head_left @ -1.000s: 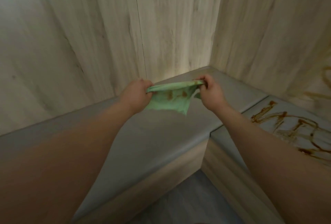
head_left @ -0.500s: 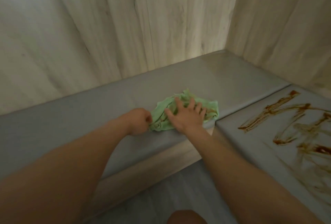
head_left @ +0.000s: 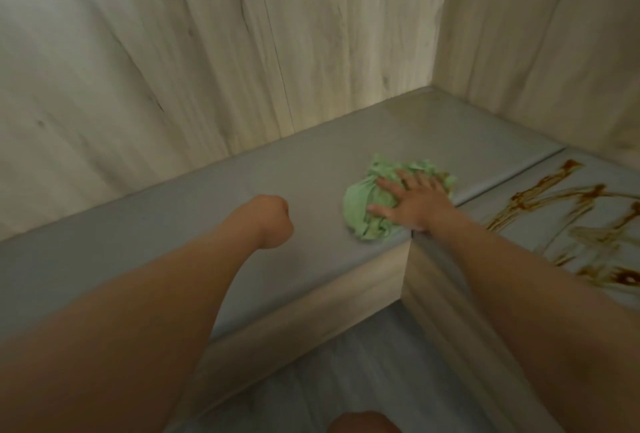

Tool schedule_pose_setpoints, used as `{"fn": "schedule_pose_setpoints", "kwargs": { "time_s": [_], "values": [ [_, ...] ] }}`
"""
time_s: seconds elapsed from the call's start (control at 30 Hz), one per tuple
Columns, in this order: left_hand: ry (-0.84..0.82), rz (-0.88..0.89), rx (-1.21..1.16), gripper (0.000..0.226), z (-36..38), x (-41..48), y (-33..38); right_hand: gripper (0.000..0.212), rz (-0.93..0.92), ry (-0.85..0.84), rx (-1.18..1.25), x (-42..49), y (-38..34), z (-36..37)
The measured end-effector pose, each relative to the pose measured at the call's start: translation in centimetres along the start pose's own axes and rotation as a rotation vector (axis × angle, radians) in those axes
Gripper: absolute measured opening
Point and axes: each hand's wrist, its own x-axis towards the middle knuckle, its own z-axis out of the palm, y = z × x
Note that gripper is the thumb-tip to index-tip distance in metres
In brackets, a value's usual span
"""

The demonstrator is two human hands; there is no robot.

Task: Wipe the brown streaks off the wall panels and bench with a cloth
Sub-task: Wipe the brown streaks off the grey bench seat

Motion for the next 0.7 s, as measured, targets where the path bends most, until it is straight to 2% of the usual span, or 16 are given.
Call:
{"fn": "schedule_pose_setpoints", "kwargs": {
  "time_s": [0.13,0.27,0.53,0.7],
  "values": [
    [0.002,0.019,0.004,0.034,0.8,1.6,-0.9,0.101,0.190,0.026,0.089,1.3,0.9,0.4],
    [0.011,0.069,-0.027,0.035,1.1,4.8,-0.5,0.098,0.156,0.118,0.128,0.3,-1.9,2.1],
    [0.027,0.283,-0.079,0.039,1.4,11.8,6.3,0.091,0.198,0.115,0.141,0.1,-2.5,2.4],
    [0.001,0.367,-0.077,0.041,1.2,15.1,9.9,0.095,0.224,0.100,0.134,-0.4,-1.9,2.1]
  ]
}}
